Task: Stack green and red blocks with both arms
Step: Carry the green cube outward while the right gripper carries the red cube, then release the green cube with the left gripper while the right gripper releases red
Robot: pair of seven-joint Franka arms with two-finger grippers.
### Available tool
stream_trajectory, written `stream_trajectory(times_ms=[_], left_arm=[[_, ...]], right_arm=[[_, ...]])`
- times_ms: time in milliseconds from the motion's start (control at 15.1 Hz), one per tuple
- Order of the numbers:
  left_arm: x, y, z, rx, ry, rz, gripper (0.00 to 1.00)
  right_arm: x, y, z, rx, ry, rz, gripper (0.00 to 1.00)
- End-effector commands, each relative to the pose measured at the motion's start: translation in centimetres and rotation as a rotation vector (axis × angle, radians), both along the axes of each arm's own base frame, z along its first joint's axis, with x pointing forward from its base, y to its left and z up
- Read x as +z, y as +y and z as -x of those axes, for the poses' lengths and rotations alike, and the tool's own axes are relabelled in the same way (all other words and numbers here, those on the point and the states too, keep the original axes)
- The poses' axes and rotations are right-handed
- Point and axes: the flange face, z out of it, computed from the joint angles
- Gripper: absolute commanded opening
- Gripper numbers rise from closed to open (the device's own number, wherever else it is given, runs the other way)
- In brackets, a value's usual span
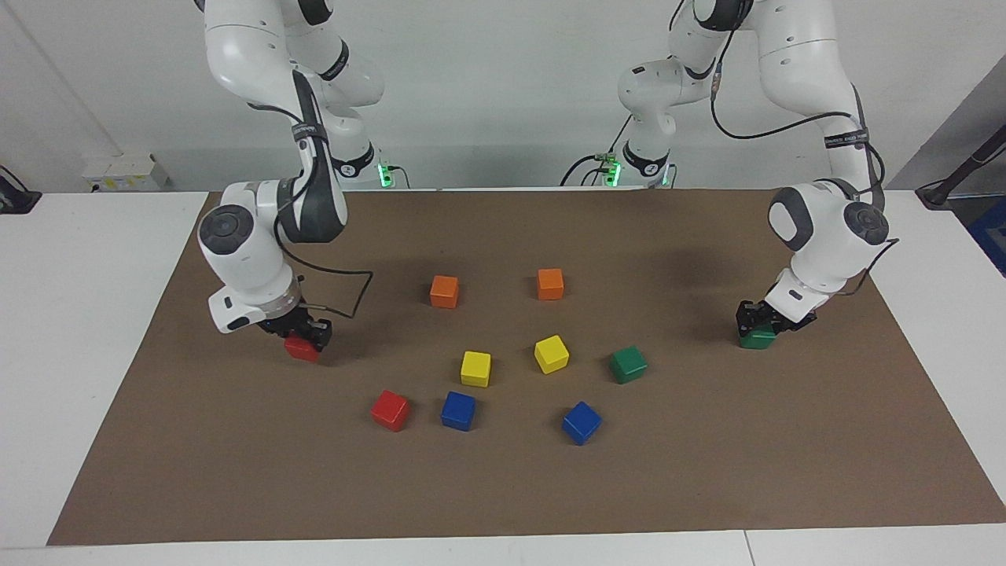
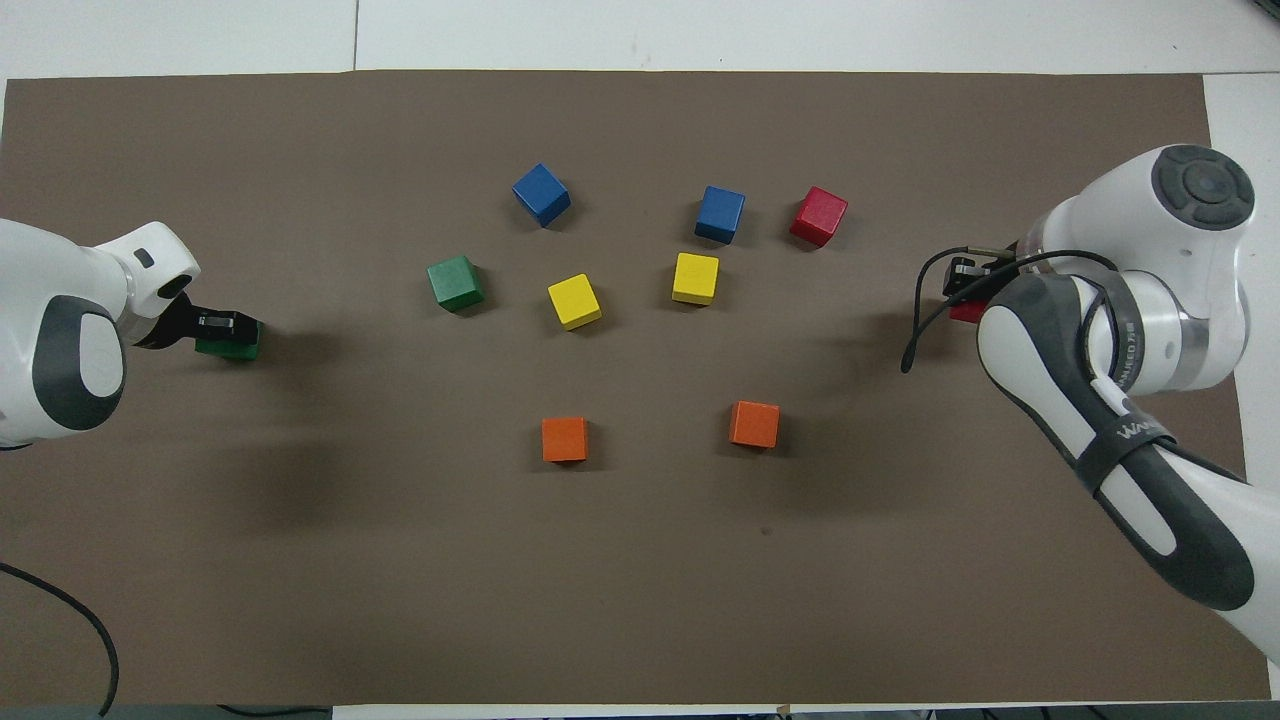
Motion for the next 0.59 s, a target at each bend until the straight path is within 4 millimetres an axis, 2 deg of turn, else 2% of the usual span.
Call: stream_trajectory(times_ms=[0,66,198,330,529], left_arm=[[0.3,0.1,0.0,0.029,-0.032,-0.012,1.00],[1.6,0.2,-0.7,0.030,-0.046,-0.022,1.00],[6.3,-0.1,-3.1,0.130,-0.024,-0.022,1.00],[9.2,-4.8,-5.1,0.245,-0.010,-0.039,1.00],[10.3,-12.6,-6.2,0.405,-0.026,-0.060,1.00]], right_arm=[[-1.9,-1.1,0.6,0.083,-0.069,-0.001,0.00],[-3.0,-1.6,0.4,0.083,-0.069,-0.004,0.00],[-4.5,-1.8,-0.4,0.097,-0.091,-0.008,0.00],[-5.4,-2.1,-1.3,0.080,-0.086,-0.015,0.00],[-6.6,-3.0,-1.5,0.026,-0.061,-0.022,0.00]])
